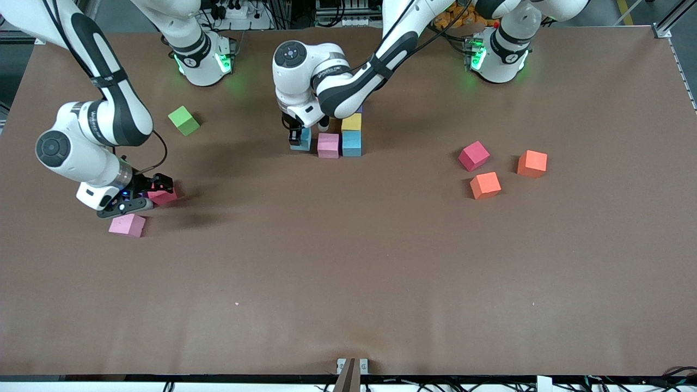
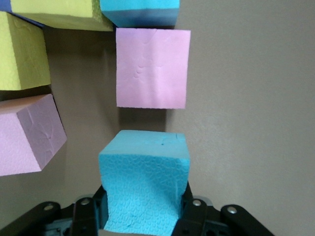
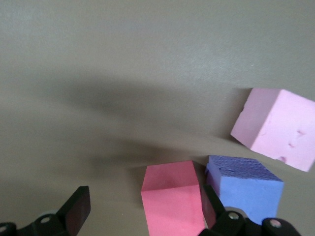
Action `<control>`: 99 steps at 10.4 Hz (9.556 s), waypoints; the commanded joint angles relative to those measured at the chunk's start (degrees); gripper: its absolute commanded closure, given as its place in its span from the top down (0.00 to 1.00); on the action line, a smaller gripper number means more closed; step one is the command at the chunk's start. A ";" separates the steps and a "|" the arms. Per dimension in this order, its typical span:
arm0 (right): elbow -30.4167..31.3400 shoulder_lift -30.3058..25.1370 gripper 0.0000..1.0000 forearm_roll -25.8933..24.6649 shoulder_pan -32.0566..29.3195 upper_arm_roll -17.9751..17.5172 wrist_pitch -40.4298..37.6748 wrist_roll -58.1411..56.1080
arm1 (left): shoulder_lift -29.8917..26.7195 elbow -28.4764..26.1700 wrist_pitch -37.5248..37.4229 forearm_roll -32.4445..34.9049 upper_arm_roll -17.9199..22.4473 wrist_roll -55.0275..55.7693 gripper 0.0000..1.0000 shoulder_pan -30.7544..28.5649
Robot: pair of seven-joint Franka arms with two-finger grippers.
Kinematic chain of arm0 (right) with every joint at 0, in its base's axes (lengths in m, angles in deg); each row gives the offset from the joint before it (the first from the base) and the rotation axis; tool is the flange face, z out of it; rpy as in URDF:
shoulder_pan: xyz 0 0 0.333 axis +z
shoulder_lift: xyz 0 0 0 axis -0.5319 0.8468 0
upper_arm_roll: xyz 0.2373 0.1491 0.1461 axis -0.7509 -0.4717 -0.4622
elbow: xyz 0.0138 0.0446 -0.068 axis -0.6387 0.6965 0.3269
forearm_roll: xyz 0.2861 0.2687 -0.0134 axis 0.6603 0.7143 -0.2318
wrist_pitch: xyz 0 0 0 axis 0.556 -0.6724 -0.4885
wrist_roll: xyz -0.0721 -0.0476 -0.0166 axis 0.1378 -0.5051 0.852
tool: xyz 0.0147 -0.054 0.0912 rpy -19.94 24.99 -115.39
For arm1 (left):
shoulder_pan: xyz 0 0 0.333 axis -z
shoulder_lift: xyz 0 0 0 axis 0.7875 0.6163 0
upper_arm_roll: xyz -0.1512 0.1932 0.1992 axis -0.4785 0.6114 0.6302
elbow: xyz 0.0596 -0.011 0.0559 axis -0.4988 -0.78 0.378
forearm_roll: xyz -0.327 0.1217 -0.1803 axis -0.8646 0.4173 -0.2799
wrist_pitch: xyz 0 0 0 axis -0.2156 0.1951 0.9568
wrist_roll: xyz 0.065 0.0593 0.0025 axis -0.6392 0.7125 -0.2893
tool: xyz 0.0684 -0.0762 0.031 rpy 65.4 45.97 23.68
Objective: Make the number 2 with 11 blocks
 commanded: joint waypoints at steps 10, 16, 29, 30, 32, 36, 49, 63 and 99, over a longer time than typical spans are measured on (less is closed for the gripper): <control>2.31 4.09 0.99 0.38 -0.78 1.73 9.86 -9.46 | 2.94 0.09 -0.28 0.73 0.49 7.71 0.22 0.35; 3.63 4.44 0.92 0.38 -0.87 3.49 12.05 -10.78 | 2.94 0.09 -0.54 0.91 0.49 5.42 1.00 0.52; 8.29 4.35 0.57 0.38 -0.87 6.03 16.27 -15.76 | -17.44 -18.77 -12.24 1.09 -0.12 -25.65 1.00 -20.02; 8.46 4.44 0.47 0.38 -0.87 7.17 17.05 -18.14 | -20.32 -22.98 -10.84 1.09 -0.12 -29.78 1.00 -22.48; 8.55 4.44 0.24 0.47 -0.87 7.27 17.15 -18.34 | -26.74 -32.55 -5.93 1.09 -0.12 -41.44 1.00 -26.96; 7.76 3.65 0.16 1.09 1.06 5.09 16.45 -10.39 | -27.91 -37.17 -5.12 1.09 -0.12 -69.32 1.00 -35.32; -14.72 13.74 0.16 0.47 26.54 -9.69 0.56 55.73 | -31.17 -50.79 9.55 4.75 -0.03 -118.77 1.00 -53.07; -8.59 12.00 0.14 -11.83 26.20 -19.01 0.80 77.44 | -26.85 -50.97 12.38 6.62 -0.12 -121.24 0.10 -55.02; -13.83 17.97 1.00 -31.97 25.24 -20.50 -3.12 86.95 | -19.91 -34.98 4.02 -1.46 -10.05 -100.40 0.11 -43.68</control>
